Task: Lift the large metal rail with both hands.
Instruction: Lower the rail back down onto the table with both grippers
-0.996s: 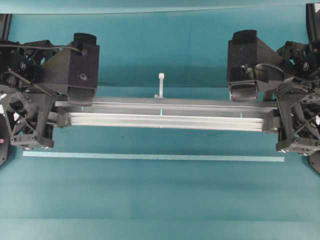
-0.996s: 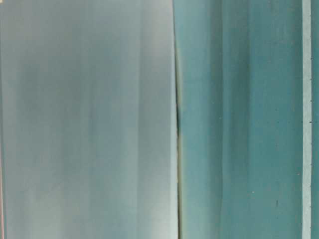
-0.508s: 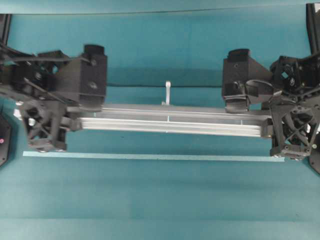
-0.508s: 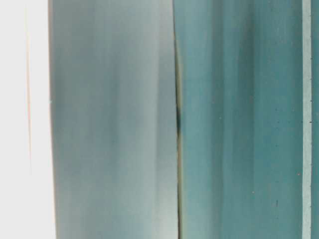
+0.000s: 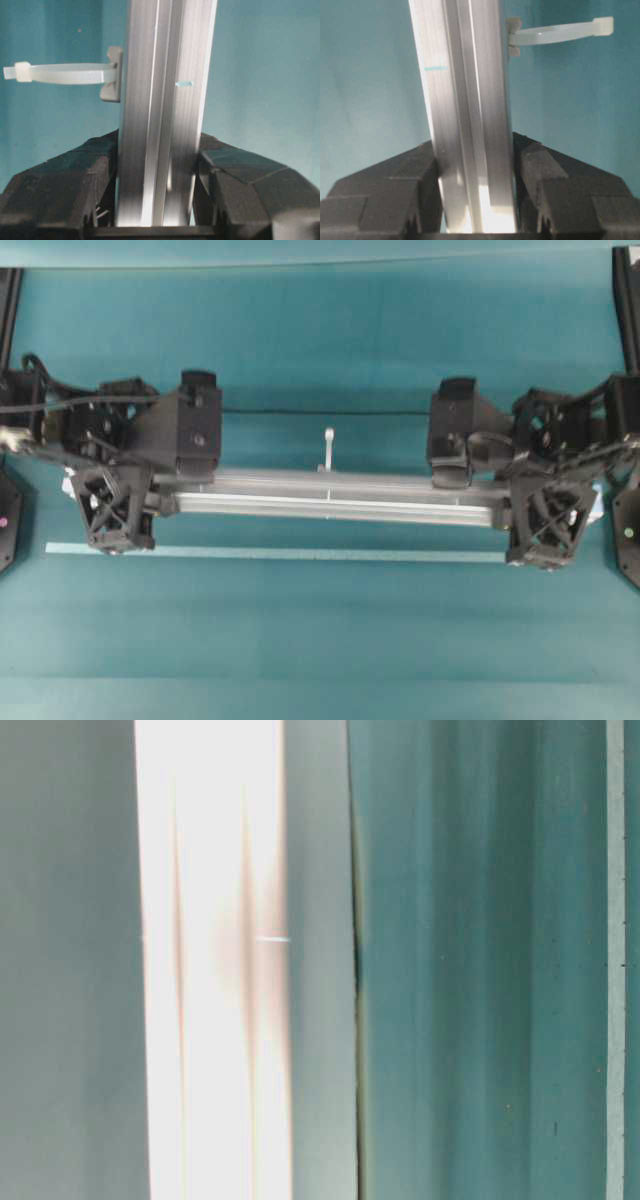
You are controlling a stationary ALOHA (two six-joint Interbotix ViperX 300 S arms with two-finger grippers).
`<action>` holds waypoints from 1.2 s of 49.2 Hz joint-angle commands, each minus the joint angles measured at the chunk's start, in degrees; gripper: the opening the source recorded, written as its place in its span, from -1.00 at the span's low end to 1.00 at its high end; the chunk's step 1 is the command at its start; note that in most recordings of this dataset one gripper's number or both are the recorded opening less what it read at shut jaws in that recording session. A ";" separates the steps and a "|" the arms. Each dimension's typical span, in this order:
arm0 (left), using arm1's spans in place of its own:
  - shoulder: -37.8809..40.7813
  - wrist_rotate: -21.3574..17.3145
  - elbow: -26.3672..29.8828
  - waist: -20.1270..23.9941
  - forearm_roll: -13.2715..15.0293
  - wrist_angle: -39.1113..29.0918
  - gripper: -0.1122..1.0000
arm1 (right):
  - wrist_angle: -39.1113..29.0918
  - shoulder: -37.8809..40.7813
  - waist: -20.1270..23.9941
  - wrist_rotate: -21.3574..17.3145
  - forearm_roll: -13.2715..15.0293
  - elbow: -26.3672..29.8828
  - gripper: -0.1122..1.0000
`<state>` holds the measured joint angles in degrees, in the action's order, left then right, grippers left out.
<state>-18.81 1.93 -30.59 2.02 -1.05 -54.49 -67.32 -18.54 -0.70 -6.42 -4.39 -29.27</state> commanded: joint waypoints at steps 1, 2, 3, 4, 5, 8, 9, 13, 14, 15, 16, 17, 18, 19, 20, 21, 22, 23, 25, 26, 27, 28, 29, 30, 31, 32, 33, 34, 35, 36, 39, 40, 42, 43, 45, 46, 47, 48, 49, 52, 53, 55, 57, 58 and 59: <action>-0.62 0.53 -0.97 0.62 -0.18 2.99 -0.15 | 3.25 0.62 -0.09 -0.44 -0.26 -1.49 -0.12; -0.35 0.44 -1.41 0.62 -0.18 3.60 -0.15 | 3.96 0.79 -0.09 -0.44 -0.18 -1.93 -0.12; -0.09 0.44 -1.93 0.62 -0.18 4.31 -0.15 | 4.57 1.05 0.00 -0.44 -0.26 -2.37 -0.12; 0.18 0.53 -2.46 0.62 -0.18 5.01 -0.15 | 5.19 1.41 0.09 -0.44 -0.26 -2.72 -0.12; 0.44 0.53 -2.99 0.62 -0.18 5.71 -0.15 | 5.80 1.67 0.18 -0.44 -0.18 -3.08 -0.12; 1.32 0.62 -4.66 0.62 -0.18 8.00 -0.15 | 7.47 2.55 0.18 -0.35 -0.18 -3.78 -0.12; 1.58 0.70 -5.19 0.44 -0.18 8.70 -0.15 | 7.91 2.81 0.18 -0.35 -0.18 -4.04 -0.12; 2.72 0.70 -7.03 0.18 -0.18 10.81 -0.15 | 9.58 3.87 0.18 -0.35 -0.18 -4.83 -0.12; 3.16 0.79 -7.47 0.18 -0.18 11.25 -0.15 | 10.02 4.13 0.18 -0.26 -0.26 -5.01 -0.12; 3.52 0.79 -7.91 0.18 -0.18 11.51 -0.15 | 10.37 4.31 0.18 -0.26 -0.18 -5.27 -0.12; 3.87 0.79 -8.26 0.09 -0.18 11.87 -0.15 | 10.72 4.57 0.18 -0.18 -0.18 -5.54 -0.12; 4.04 0.88 -8.61 0.09 -0.18 12.04 -0.15 | 11.07 4.83 0.18 -0.09 -0.26 -5.80 -0.12; 4.31 0.97 -9.05 0.09 -0.18 12.22 -0.15 | 11.60 5.19 0.18 0.00 -0.18 -6.06 -0.12; 4.57 1.14 -9.40 0.18 -0.18 12.48 -0.15 | 11.95 5.45 0.18 0.09 -0.26 -6.24 -0.12; 4.83 1.32 -9.84 0.09 -0.18 12.66 -0.15 | 12.30 5.71 0.18 0.26 -0.26 -6.42 -0.12; 5.10 1.49 -10.28 0.18 -0.18 12.83 -0.15 | 12.74 5.89 0.18 0.26 -0.18 -6.68 -0.12; 5.27 1.76 -10.63 0.18 -0.18 13.01 -0.15 | 13.10 6.06 0.18 0.35 -0.18 -6.86 -0.12; 5.45 1.93 -10.90 0.09 -0.18 13.36 -0.15 | 13.54 6.24 0.26 0.44 -0.18 -7.12 -0.12; 5.71 2.46 -11.43 0.09 -0.18 14.06 -0.15 | 14.33 6.68 0.35 0.44 -0.26 -7.65 -0.12; 5.80 2.72 -11.69 0.09 -0.18 14.50 -0.15 | 14.68 6.77 0.35 0.44 -0.26 -7.91 -0.12; 5.89 2.90 -11.87 0.18 -0.18 15.03 -0.15 | 15.03 6.94 0.44 0.44 -0.26 -8.09 -0.12; 5.89 3.16 -12.22 0.09 -0.18 15.56 -0.15 | 15.47 7.12 0.44 0.44 -0.26 -8.35 -0.12; 5.98 3.34 -12.39 0.09 -0.18 16.08 -0.15 | 15.82 7.29 0.53 0.44 -0.26 -8.53 -0.12; 6.06 3.60 -12.74 0.09 -0.18 16.79 -0.15 | 16.26 7.47 0.62 0.44 -0.26 -8.61 -0.12; 6.06 3.87 -13.01 0.09 -0.18 17.40 -0.15 | 16.61 7.65 0.62 0.44 -0.26 -8.79 -0.12; 6.24 3.96 -13.45 0.09 -0.18 18.11 -0.15 | 17.05 7.82 0.79 0.44 -0.26 -9.05 -0.12; 6.33 4.22 -13.80 0.09 -0.18 18.81 -0.15 | 17.40 8.00 0.79 0.44 -0.26 -9.23 -0.12; 6.42 4.39 -14.24 0.00 -0.18 19.42 -0.15 | 17.75 8.26 0.79 0.44 -0.26 -9.40 -0.12; 6.50 4.66 -14.59 0.00 -0.18 20.13 -0.15 | 18.28 8.53 0.79 0.44 -0.26 -9.67 -0.12; 6.59 4.92 -14.94 0.00 -0.18 20.74 -0.15 | 18.63 8.70 0.88 0.44 -0.26 -9.84 -0.12; 7.03 5.89 -16.08 -0.18 -0.18 22.41 -0.15 | 19.78 9.40 0.97 0.44 -0.26 -10.55 -0.12; 7.03 6.15 -16.35 -0.26 -0.18 22.85 -0.15 | 20.21 9.67 0.97 0.44 -0.26 -10.81 -0.12; 7.29 6.86 -16.79 -0.44 -0.18 23.73 -0.15 | 21.27 10.28 1.14 0.44 -0.26 -11.43 -0.12; 7.47 7.21 -16.96 -0.53 -0.18 24.08 -0.15 | 21.62 10.55 1.14 0.53 -0.26 -11.60 -0.12; 7.65 7.65 -17.40 -0.70 -0.18 24.70 -0.15 | 22.32 10.90 1.23 0.44 -0.26 -12.04 -0.12; 7.82 7.91 -17.49 -0.79 -0.18 25.05 -0.15 | 22.76 10.99 1.23 0.53 -0.26 -12.13 -0.12; 7.91 8.17 -17.58 -0.97 -0.18 25.40 -0.15 | 23.12 11.16 1.32 0.44 -0.26 -12.22 -0.12; 8.00 8.35 -17.75 -0.97 -0.18 25.75 -0.15 | 23.47 11.34 1.41 0.44 -0.26 -12.39 -0.12; 8.17 8.44 -17.93 -1.05 -0.18 26.19 -0.15 | 23.73 11.43 1.41 0.53 -0.18 -12.48 -0.12; 8.53 8.79 -18.46 -1.05 -0.18 27.51 -0.15 | 24.61 11.60 1.41 0.44 -0.26 -12.83 -0.12; 8.70 8.88 -18.63 -1.05 -0.18 28.04 -0.15 | 24.79 11.69 1.41 0.44 -0.26 -12.92 -0.12; 8.96 8.96 -18.90 -1.05 -0.18 29.00 -0.15 | 25.22 11.78 1.41 0.44 -0.26 -13.27 -0.12; 9.32 8.96 -19.16 -1.05 -0.18 30.06 -0.15 | 25.58 11.87 1.41 0.53 -0.26 -13.45 -0.12; 9.49 8.96 -19.16 -1.05 -0.18 30.41 -0.15 | 25.66 11.87 1.49 0.53 -0.26 -13.62 -0.12; 9.67 8.88 -19.25 -1.05 -0.18 30.76 -0.15 | 25.75 11.87 1.41 0.44 -0.26 -13.89 -0.12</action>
<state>-9.05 8.35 -50.10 0.44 -1.49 -25.22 -41.75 -6.77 0.26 -5.80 -4.39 -42.80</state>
